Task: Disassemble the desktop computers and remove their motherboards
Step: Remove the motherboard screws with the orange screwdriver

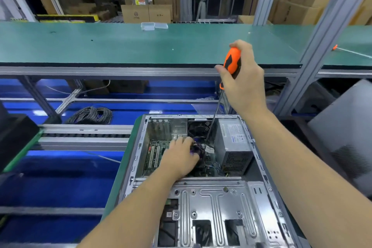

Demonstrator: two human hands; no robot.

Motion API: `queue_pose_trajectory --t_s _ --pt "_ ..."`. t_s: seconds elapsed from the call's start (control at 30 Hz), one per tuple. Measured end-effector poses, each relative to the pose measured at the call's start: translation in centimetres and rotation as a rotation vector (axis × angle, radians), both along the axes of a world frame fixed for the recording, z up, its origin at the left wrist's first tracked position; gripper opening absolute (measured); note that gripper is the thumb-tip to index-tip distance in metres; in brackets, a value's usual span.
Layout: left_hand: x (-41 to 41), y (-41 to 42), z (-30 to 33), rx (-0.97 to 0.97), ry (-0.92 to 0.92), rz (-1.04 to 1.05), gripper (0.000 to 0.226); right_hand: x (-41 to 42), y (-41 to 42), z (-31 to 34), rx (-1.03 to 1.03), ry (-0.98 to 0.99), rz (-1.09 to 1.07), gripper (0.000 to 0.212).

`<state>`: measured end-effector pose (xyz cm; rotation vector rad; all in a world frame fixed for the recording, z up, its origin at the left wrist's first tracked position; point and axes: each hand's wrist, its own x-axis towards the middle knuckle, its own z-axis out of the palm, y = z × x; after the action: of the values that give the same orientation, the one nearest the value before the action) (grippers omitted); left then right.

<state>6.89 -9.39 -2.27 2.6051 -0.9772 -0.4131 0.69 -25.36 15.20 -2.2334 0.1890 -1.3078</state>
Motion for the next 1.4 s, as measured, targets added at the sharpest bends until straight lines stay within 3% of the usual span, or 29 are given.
queue_pose_trajectory --t_s 0.07,0.17,0.23,0.43,0.6,0.83,1.13,1.4 --pt "1.0 0.1 -1.0 0.070 -0.017 0.073 0.063 0.3 -0.4 -0.8 0.012 0.004 0.004 0.042" --pt "1.4 -0.4 -2.4 0.234 0.102 0.035 0.081 0.7 -0.8 -1.8 0.013 0.018 0.021 0.042" --pt "1.3 -0.7 -2.8 0.327 0.131 0.001 0.086 0.9 -1.2 -2.5 0.015 0.022 0.026 0.043" --pt "1.2 -0.7 -2.8 0.326 0.131 0.012 0.088 1.4 -1.3 -4.4 0.020 0.053 0.050 0.041" --pt "1.0 -0.7 -2.5 0.414 0.128 -0.027 0.106 1.8 -1.2 -4.4 -0.004 0.033 0.030 0.041" --pt "0.9 -0.6 -2.3 0.370 0.111 -0.009 0.101 1.7 -1.4 -4.7 -0.024 0.036 0.009 0.041" --pt "1.0 -0.7 -2.6 0.352 0.075 0.028 0.101 1.1 -1.3 -4.2 -0.023 -0.116 -0.012 0.043" --pt "1.1 -0.9 -2.7 0.325 -0.010 0.009 0.103 1.4 -1.3 -5.6 -0.074 0.030 -0.019 0.043"
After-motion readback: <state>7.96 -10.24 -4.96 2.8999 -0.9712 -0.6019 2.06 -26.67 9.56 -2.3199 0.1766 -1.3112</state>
